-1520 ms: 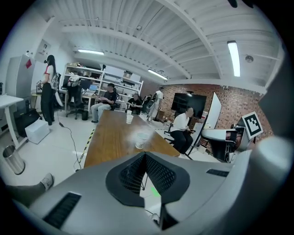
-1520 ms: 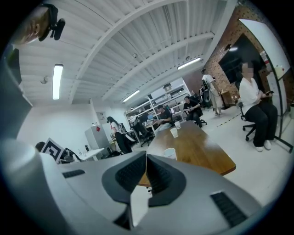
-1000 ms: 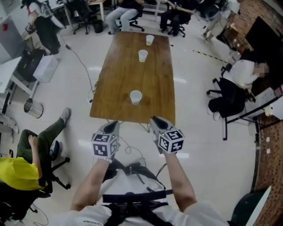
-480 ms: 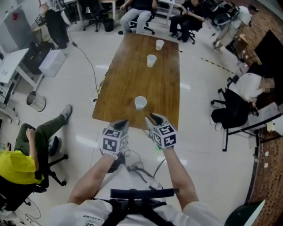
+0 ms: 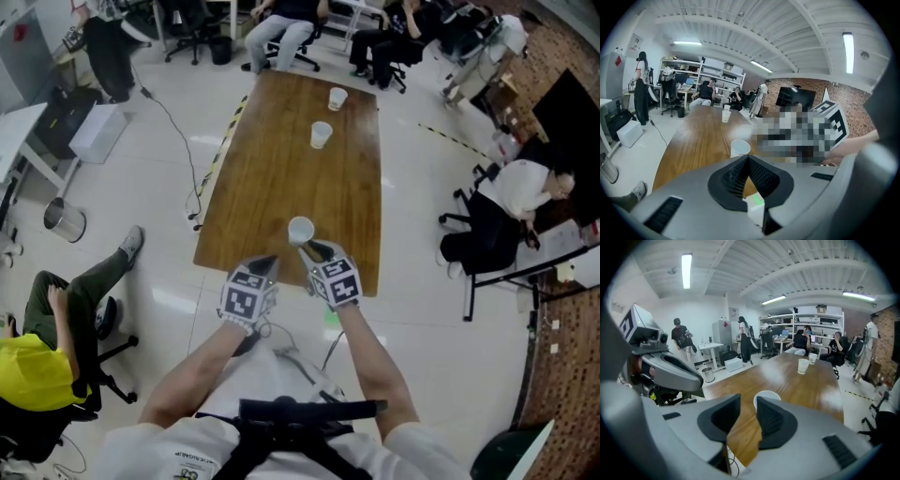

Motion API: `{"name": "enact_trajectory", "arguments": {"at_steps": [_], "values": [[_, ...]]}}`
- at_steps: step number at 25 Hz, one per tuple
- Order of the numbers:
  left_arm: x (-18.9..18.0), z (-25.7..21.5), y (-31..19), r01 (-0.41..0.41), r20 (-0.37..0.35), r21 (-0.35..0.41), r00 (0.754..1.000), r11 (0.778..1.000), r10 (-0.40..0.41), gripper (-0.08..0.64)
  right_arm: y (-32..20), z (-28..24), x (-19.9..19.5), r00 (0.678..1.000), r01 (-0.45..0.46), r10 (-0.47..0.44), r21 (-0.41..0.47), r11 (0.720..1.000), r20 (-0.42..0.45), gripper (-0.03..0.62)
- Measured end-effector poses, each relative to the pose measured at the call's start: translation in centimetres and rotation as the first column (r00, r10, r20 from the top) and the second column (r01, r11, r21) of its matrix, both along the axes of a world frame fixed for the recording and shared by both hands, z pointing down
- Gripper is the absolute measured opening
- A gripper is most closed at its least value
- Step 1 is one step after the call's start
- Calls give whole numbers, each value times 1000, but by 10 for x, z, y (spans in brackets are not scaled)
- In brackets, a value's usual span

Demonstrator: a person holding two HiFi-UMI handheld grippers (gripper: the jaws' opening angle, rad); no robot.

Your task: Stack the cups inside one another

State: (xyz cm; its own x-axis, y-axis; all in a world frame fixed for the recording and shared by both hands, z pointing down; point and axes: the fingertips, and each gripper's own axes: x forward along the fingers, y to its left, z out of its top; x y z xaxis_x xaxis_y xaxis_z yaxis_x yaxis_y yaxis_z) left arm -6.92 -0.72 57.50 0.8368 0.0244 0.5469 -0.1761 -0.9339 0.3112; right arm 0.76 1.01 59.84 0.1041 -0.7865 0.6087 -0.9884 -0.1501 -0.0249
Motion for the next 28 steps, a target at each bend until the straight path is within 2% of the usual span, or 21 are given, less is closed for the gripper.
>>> {"name": "enact_trajectory", "arguments": {"at_steps": [14, 28], "values": [[17, 23, -27, -51, 24, -39, 998, 998, 52, -3, -43, 54, 14, 1000, 6, -8, -177, 984, -7, 133], [26, 38, -39, -92, 47, -74, 994, 993, 96, -3, -60, 73, 22, 1000, -18, 19, -249, 968, 3, 94]]}}
